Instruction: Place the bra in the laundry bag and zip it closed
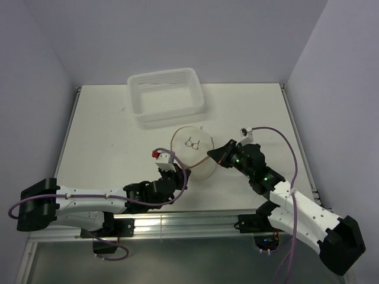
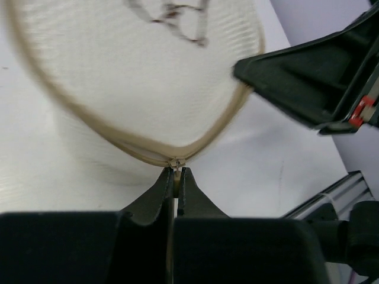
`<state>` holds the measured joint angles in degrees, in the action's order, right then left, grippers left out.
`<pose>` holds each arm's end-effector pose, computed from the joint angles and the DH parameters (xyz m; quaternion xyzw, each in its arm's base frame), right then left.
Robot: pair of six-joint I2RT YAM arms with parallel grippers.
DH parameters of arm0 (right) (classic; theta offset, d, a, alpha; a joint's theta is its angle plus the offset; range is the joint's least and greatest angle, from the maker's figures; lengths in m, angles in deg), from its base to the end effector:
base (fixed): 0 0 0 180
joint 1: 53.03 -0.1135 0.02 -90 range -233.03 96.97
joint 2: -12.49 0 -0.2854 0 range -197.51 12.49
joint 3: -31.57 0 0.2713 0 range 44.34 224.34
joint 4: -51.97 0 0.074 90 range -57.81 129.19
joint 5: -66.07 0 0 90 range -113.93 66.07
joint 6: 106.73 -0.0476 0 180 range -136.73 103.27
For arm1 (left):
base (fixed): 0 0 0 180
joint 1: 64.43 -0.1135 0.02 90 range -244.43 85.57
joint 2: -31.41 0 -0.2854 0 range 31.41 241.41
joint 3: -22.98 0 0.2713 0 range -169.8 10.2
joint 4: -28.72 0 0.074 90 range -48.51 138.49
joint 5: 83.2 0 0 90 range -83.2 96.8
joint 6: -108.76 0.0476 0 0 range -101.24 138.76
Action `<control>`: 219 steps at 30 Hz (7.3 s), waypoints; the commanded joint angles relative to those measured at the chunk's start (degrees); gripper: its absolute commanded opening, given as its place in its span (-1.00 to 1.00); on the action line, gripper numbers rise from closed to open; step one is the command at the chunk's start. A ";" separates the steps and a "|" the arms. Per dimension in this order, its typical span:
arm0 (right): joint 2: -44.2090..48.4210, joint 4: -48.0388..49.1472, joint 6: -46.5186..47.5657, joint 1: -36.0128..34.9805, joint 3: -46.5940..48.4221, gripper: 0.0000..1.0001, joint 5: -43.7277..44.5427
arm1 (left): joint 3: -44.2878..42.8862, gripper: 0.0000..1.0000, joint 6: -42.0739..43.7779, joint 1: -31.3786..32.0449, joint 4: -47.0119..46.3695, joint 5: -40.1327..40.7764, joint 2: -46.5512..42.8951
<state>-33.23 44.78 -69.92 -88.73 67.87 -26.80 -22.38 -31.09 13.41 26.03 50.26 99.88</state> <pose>0.1650 0.1215 0.2387 0.1071 0.7945 0.4326 0.4124 0.0881 -0.2536 0.2346 -0.0205 0.7913 -0.3417 0.5066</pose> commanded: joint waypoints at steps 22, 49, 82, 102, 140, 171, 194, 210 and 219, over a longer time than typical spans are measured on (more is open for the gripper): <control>0.86 -1.63 6.53 4.88 3.39 0.62 -9.10 | -4.32 -0.99 2.20 -0.94 -0.35 1.45 1.28; -1.92 5.06 -0.52 -1.92 0.99 -1.00 0.58 | -4.43 -1.00 4.93 -0.41 -4.49 -2.42 4.66; 2.38 3.82 -0.32 -2.96 -2.60 0.58 -5.56 | 0.06 -1.00 2.91 0.46 -5.45 0.40 -2.91; -2.19 6.63 0.27 -6.14 -0.68 -1.00 -1.52 | 1.02 -1.00 4.84 1.88 -3.35 0.39 -2.72; -8.95 7.24 2.30 -7.10 3.36 0.12 -3.81 | 2.25 -1.00 4.76 -2.35 -2.56 -4.44 -6.77; -5.79 1.62 8.98 2.13 3.54 -0.91 -5.83 | 3.14 0.18 2.91 -2.52 22.49 6.11 -21.97; -10.27 -3.39 12.94 2.22 10.22 0.41 0.94 | -14.61 0.99 6.52 -2.26 48.76 6.11 -34.46; -9.29 -2.95 14.51 2.22 24.77 -1.00 -0.99 | -17.08 0.98 10.74 -2.26 50.79 9.80 -31.91; -32.90 2.41 18.21 3.00 52.62 -1.00 -4.23 | -12.34 0.99 4.41 -2.26 47.90 12.43 -37.70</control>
<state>-58.62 42.59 -54.27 -86.44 111.32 -28.97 -36.06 -24.03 10.99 76.24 59.66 64.77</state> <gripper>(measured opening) 0.023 0.992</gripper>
